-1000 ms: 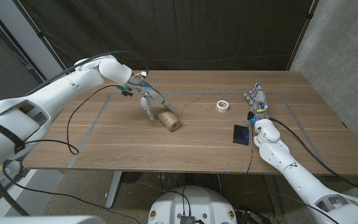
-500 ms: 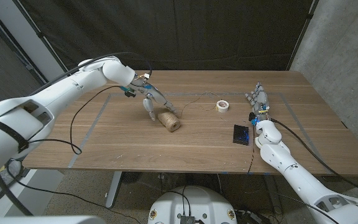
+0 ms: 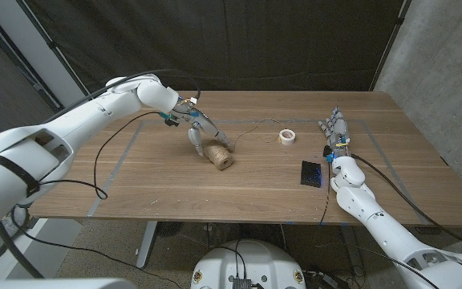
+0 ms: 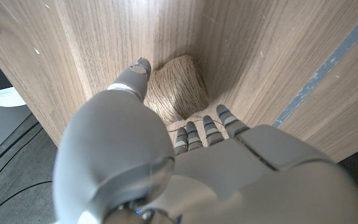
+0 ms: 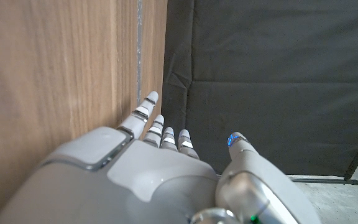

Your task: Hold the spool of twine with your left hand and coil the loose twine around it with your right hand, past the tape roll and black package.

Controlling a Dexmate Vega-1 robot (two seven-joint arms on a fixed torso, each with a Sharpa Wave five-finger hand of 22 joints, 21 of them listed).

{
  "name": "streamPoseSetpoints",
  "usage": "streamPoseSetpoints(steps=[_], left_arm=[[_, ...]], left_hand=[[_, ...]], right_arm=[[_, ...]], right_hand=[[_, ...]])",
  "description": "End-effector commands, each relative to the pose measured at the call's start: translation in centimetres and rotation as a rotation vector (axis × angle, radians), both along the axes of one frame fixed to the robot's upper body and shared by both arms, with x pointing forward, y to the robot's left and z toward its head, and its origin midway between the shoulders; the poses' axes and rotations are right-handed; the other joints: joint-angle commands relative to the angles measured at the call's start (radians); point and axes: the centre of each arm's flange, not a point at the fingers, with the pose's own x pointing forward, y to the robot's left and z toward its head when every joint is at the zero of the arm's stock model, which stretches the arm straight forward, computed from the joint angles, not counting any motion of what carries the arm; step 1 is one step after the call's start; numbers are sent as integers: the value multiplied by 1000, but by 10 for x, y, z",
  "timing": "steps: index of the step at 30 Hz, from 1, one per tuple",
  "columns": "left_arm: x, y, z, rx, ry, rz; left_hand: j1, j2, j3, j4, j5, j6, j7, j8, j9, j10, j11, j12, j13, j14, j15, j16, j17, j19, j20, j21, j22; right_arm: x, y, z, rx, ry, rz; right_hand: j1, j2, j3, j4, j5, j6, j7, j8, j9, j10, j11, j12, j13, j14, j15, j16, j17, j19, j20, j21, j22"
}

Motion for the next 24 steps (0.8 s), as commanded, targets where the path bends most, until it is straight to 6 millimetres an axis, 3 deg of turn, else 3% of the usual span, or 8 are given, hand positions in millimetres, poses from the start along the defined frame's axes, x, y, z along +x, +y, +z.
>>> streamPoseSetpoints(steps=[1,4,11,24], left_arm=[[1,0,-7,-14,-37,15],[0,-1,-10,-15,-50,12],[-6,1,-14,-97,-121,-41],[-12,-1,-21,-104,-146,-54]], left_hand=[[6,4,-5,1,-6,11,-2,2,4,9,-8,14,8,15,-4,7,4,6,5,6,2],[5,5,-8,2,-7,18,1,4,4,16,-7,21,11,22,-5,10,6,14,5,9,2],[57,14,-7,-14,-14,137,-22,39,13,119,-35,103,43,124,-33,51,28,87,-1,38,6],[92,21,-7,-17,-12,170,-30,45,19,139,-41,134,61,148,-42,66,46,102,-1,43,9]], right_arm=[[4,-5,1,5,-10,0],[4,-5,1,5,-15,1],[5,-7,0,9,-20,2],[4,-10,-6,30,-22,2]], right_hand=[[-7,-1,6,-5,-2,-9,-3,7,3,-9,1,5,3,-6,4,5,4,1,7,3,3],[-7,-1,6,-5,-2,-10,-2,7,3,-9,1,5,3,-5,4,6,4,1,7,4,3],[-7,-1,6,-7,-2,-10,-2,8,3,-9,1,6,3,-6,4,6,3,1,8,4,3],[-7,-1,7,-8,-2,-11,-1,10,3,-10,1,8,3,-6,3,7,3,1,8,5,3]])
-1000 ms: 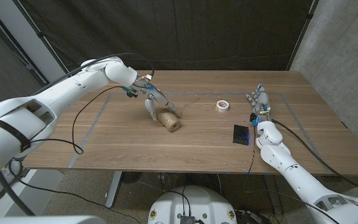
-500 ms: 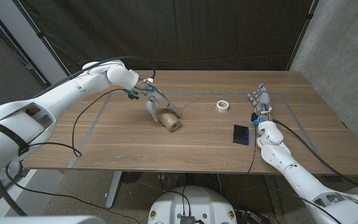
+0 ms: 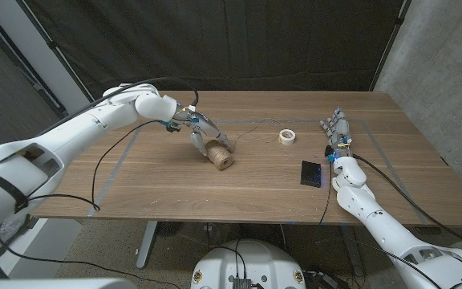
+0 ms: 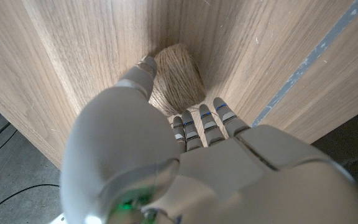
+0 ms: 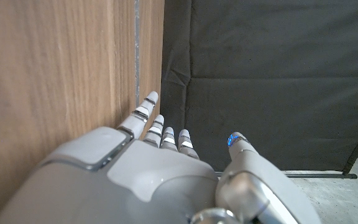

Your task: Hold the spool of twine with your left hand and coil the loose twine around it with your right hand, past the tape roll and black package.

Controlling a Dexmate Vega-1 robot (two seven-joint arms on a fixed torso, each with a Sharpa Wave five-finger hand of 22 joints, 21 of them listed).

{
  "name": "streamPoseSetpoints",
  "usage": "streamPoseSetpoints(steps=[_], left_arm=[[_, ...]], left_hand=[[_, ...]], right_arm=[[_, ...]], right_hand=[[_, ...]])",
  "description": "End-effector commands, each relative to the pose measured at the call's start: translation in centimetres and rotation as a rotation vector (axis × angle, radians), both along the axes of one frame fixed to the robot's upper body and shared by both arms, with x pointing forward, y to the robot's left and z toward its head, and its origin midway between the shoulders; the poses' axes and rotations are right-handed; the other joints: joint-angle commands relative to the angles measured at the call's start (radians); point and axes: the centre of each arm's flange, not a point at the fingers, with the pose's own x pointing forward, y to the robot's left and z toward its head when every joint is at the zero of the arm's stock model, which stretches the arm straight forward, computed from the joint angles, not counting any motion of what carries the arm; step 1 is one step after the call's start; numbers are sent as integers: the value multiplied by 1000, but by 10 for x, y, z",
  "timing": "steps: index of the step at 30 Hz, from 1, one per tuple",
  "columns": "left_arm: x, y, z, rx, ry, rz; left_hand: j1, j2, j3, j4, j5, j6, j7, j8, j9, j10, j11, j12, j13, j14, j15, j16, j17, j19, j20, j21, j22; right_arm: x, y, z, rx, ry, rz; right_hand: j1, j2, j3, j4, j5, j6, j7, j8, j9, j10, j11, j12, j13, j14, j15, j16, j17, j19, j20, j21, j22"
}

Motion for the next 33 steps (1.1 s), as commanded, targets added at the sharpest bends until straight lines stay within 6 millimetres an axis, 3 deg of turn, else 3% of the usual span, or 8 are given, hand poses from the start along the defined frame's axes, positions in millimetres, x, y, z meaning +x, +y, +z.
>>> streamPoseSetpoints(steps=[1,24,33], left_arm=[[-5,-1,-5,-18,-29,-15],[-8,5,-29,-19,-19,32],[-7,9,-31,-52,-36,24]], left_hand=[[14,3,-3,-4,-5,11,-3,5,6,6,-2,8,6,5,-3,9,5,11,0,5,4],[13,1,-23,8,-8,2,5,-7,12,-15,6,28,26,-10,1,11,27,-2,1,-1,6],[44,15,-16,0,-3,34,-6,2,17,9,0,54,39,17,-2,28,43,6,7,2,7]], right_arm=[[-1,-3,-4,16,-5,-1],[-5,-6,-17,39,9,-1],[-4,-7,-16,35,16,-1]], right_hand=[[-7,-1,2,-4,-2,-12,-2,5,3,-11,1,8,3,-7,3,7,3,5,5,5,3],[-9,-1,2,-4,-2,-13,-2,7,3,-11,3,10,3,-6,3,9,4,6,4,6,3],[-9,-1,3,-5,-2,-13,-2,8,2,-12,2,10,3,-6,3,9,3,6,4,6,3]])
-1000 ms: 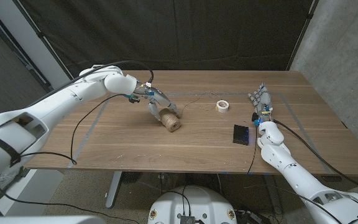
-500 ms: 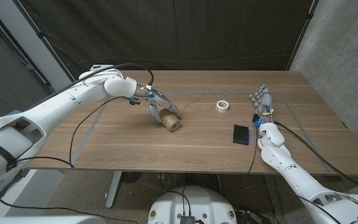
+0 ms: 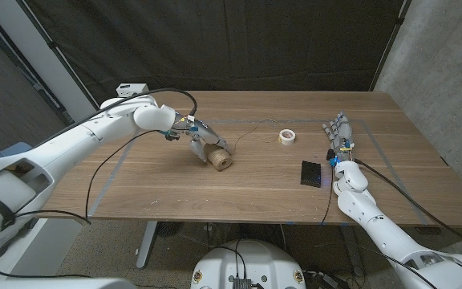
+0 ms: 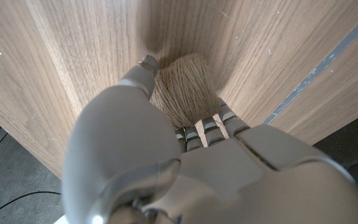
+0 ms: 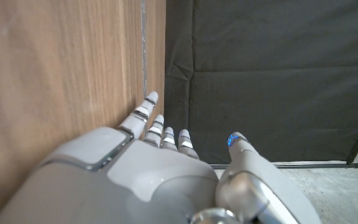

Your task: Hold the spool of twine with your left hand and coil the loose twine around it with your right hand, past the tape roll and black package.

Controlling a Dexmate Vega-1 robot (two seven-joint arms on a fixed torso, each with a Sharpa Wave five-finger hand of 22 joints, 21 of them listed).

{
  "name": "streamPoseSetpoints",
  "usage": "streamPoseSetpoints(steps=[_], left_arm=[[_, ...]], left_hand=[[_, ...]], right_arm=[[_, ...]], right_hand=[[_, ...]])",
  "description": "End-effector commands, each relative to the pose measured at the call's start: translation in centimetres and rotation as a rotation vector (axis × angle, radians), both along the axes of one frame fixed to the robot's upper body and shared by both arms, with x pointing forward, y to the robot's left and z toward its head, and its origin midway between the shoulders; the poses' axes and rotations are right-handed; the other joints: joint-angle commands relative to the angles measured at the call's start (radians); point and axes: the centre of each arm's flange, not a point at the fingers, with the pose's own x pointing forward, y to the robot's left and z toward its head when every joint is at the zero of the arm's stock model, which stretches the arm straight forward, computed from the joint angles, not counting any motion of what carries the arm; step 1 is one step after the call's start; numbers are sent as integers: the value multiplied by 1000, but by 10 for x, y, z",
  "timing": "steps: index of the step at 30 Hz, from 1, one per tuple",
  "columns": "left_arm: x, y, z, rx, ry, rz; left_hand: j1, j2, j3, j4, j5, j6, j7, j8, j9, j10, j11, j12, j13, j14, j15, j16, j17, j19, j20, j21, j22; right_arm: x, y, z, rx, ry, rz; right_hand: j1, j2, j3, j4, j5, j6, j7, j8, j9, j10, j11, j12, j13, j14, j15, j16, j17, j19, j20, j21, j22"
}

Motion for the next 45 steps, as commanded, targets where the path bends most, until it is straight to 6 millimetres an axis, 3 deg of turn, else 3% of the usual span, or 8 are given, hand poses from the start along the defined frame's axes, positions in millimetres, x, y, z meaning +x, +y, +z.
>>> streamPoseSetpoints(steps=[1,16,31,45], left_arm=[[-1,6,-8,-37,-19,-1],[7,10,-13,-64,-44,-11],[14,7,-17,-109,-64,-41],[12,4,-13,-132,-91,-59]], left_hand=[[24,3,5,-5,6,22,-2,7,4,19,-10,18,9,25,-1,14,11,8,6,3,3],[78,19,16,-14,22,44,-7,12,14,30,-6,48,29,40,-3,32,37,16,12,7,6],[129,7,-5,-9,39,132,-32,44,34,105,-35,119,64,124,-38,100,93,65,7,32,13],[149,8,-16,-6,46,162,-26,56,44,132,-45,147,81,156,-55,136,125,83,8,43,17]], right_arm=[[1,-1,-2,2,12,2],[7,-5,0,-2,25,6],[11,-10,1,-3,34,11],[10,-9,0,-4,33,19]], right_hand=[[-9,-1,3,-5,-2,-7,4,4,3,-6,-3,6,3,-6,3,9,3,6,4,6,3],[-10,0,3,-6,-2,-8,4,5,2,-7,-4,7,3,-5,3,10,4,6,4,6,3],[-10,2,5,-7,-2,-8,3,6,2,-5,-2,9,3,-5,2,11,3,6,4,7,3],[-9,4,6,-9,-2,-9,3,7,2,-6,-3,9,3,-4,1,12,4,6,6,7,3]])
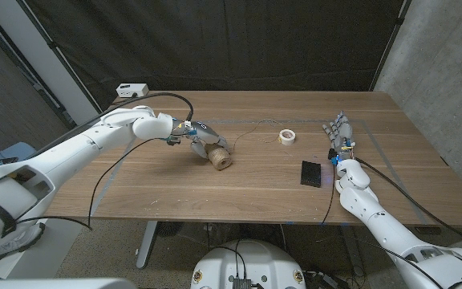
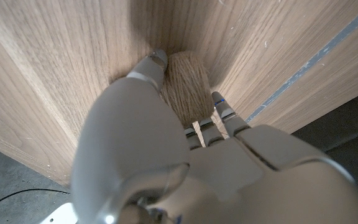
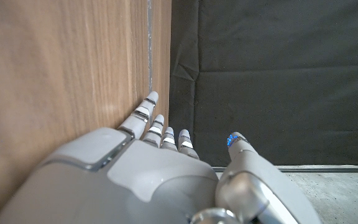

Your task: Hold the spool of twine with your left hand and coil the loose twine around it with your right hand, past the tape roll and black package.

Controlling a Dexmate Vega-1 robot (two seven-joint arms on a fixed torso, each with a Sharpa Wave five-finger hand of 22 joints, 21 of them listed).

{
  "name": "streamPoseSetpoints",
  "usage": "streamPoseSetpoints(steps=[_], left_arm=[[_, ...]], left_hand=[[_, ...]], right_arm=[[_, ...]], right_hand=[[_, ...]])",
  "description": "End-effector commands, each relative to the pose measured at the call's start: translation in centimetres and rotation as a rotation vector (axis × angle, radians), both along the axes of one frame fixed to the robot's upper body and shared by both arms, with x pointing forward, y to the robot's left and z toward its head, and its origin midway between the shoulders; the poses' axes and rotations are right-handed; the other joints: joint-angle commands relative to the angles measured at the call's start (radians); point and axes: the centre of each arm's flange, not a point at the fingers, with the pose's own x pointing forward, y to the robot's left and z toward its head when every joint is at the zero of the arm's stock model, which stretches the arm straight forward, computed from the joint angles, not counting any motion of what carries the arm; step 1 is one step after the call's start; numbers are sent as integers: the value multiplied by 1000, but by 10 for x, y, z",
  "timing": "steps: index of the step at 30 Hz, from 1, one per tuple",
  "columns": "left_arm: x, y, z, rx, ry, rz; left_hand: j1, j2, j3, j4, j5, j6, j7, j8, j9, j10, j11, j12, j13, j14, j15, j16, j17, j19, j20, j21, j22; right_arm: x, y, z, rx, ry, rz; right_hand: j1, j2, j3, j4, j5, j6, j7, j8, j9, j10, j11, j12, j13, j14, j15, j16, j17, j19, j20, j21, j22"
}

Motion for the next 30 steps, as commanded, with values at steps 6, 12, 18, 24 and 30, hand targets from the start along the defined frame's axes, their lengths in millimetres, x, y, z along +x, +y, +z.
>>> streamPoseSetpoints(steps=[6,12,18,24,30], left_arm=[[-4,-1,5,-32,-41,-30],[-6,0,6,-42,-45,-33],[-5,2,9,-53,-47,-33],[-5,5,12,-63,-45,-29],[-5,6,17,-80,-49,-30]], left_hand=[[21,5,-5,1,10,19,2,11,9,13,0,14,12,12,0,16,17,11,-1,10,4],[24,5,-10,2,12,23,1,12,12,12,1,18,17,11,-1,23,26,11,-2,11,5],[26,5,-14,4,14,21,2,11,15,10,-1,22,21,8,0,28,33,9,-2,12,6],[27,5,-18,5,16,16,2,9,17,3,2,23,25,2,1,31,40,7,-3,12,7],[28,5,-22,6,17,15,3,7,20,1,2,26,29,-3,0,34,47,5,-2,13,8]], right_arm=[[0,4,-1,-5,5,10],[-1,6,0,-11,6,12],[0,9,1,-18,7,14],[0,11,2,-21,8,15],[1,12,5,-28,9,16]], right_hand=[[-5,1,2,-5,-2,-9,3,7,2,-6,-3,5,3,-5,0,5,4,6,6,7,3],[-6,1,2,-5,-2,-9,3,7,2,-5,-4,6,3,-6,0,5,4,6,6,7,3],[-5,1,2,-6,-2,-9,3,8,2,-5,-5,6,3,-5,1,5,4,6,6,7,4],[-5,2,2,-7,-2,-9,4,8,2,-5,-5,6,3,-6,0,5,4,5,6,7,4],[-5,2,2,-7,-2,-10,4,8,2,-6,-5,6,3,-6,1,5,4,6,6,8,4]])
